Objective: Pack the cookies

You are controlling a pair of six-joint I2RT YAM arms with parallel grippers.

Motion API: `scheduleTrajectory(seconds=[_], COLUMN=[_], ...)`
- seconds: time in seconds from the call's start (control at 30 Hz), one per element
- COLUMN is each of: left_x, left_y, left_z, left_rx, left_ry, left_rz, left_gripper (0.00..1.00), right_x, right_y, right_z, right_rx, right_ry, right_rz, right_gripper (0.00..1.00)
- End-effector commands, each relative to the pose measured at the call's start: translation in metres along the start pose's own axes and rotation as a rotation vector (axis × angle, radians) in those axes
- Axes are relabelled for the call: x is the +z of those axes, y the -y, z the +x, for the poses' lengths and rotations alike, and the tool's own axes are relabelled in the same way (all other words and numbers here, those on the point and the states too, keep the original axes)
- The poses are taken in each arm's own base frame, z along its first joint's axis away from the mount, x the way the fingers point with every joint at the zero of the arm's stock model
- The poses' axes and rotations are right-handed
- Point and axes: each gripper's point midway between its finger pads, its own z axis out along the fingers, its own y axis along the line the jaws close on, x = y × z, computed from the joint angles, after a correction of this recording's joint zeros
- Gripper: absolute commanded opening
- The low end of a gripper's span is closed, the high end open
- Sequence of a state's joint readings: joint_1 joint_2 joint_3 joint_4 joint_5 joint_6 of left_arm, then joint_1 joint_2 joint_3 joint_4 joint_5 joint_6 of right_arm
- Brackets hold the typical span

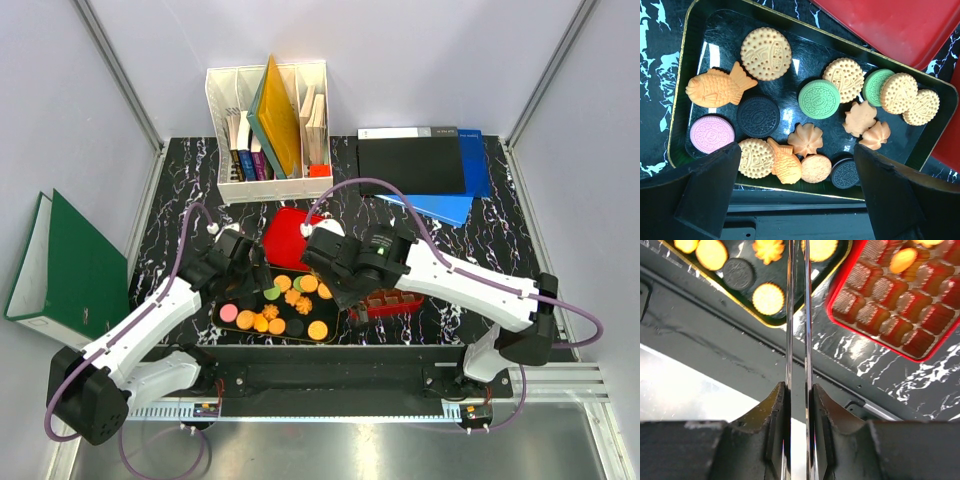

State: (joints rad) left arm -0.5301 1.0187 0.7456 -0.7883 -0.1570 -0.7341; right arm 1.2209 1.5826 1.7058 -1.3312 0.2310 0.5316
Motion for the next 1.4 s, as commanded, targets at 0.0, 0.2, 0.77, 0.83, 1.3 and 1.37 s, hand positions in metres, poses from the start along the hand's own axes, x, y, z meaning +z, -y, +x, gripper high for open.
scheduleTrajectory(seconds=[0.0,0.2,0.77,0.83,1.3,1.37], left_x=[-0.005,-0.004,-0.006,-0.006,-0.004,-0.003], left_y=[0.014,0.015,0.010,0.010,0.006,0.007], left_z=[-0.011,-0.010,-0.006,-0.006,-0.003,-0.004], left_rx=[-0.004,-0.012,-0.017,-0.017,-0.005,-0.004], left_ry=[0.028,0.024,0.029,0.029,0.023,0.023], left_rz=[0.051,0.058,0.055,0.055,0.039,0.038], left_gripper=[0.98,0.98,0.98,0.98,0.98,0.98], right_x=[-0.019,-0.007,0.030,0.037,0.055,0.050], right_y=[0.043,0.013,-0.028,-0.030,-0.037,-0.040], right_z=[0.021,0.025,0.015,0.018,0.023,0.019], right_rx=[0.001,0.015,-0.011,-0.026,-0.041,-0.032], right_ry=[-0.042,-0.067,-0.088,-0.107,-0.141,-0.124], right_rz=[0.143,-0.014,-0.132,-0.126,-0.135,-0.144], right_gripper=[0.27,0.43,0.58,0.58,0.54,0.55])
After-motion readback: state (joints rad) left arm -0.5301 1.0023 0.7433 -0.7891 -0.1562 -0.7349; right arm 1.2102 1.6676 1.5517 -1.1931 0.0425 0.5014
